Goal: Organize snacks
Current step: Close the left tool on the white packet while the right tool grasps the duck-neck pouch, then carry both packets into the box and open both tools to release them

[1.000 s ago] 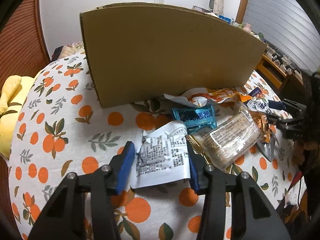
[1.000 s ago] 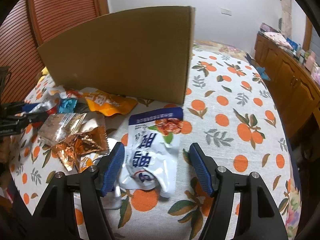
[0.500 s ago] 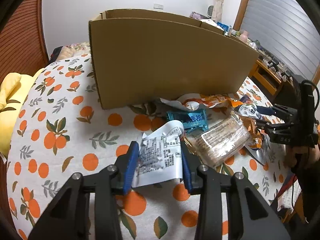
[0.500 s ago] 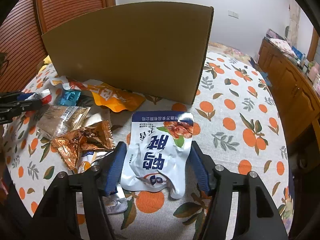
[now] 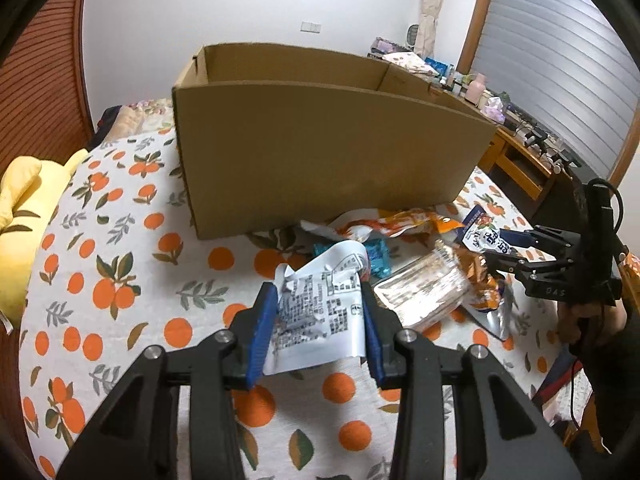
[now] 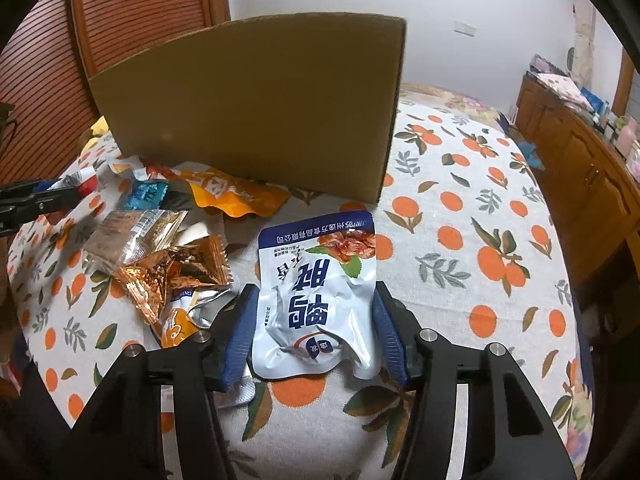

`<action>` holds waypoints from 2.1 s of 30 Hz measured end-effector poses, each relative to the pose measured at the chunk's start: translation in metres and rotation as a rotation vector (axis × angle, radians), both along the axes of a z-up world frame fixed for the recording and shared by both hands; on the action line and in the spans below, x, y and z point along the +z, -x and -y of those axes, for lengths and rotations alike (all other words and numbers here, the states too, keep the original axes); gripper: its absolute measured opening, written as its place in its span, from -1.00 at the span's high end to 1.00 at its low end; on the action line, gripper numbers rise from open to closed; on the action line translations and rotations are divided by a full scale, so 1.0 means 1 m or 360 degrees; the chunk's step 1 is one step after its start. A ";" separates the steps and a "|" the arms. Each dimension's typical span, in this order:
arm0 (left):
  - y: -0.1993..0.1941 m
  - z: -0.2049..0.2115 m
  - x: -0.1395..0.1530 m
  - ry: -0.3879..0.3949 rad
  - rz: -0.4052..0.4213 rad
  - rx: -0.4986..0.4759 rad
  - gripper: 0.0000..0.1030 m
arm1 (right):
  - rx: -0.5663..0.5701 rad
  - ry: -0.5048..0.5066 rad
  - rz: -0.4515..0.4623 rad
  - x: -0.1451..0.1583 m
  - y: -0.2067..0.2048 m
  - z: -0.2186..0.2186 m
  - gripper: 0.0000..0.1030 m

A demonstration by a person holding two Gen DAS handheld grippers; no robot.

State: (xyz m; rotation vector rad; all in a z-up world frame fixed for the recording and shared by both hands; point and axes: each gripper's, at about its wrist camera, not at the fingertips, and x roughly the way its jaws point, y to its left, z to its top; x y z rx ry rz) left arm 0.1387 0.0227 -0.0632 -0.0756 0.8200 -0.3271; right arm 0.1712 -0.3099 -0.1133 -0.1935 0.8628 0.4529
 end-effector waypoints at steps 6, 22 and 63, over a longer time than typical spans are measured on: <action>0.002 0.008 0.012 0.0002 0.0038 -0.0019 0.26 | -0.0002 -0.0032 0.0041 0.011 0.006 0.005 -0.10; 0.006 0.021 0.044 -0.0003 0.0146 -0.0044 0.26 | 0.0047 -0.0115 0.0155 0.046 0.027 -0.002 -0.11; -0.083 0.030 0.105 -0.0091 0.0275 -0.0018 0.23 | 0.0144 -0.0220 0.0382 0.130 -0.009 -0.049 -0.11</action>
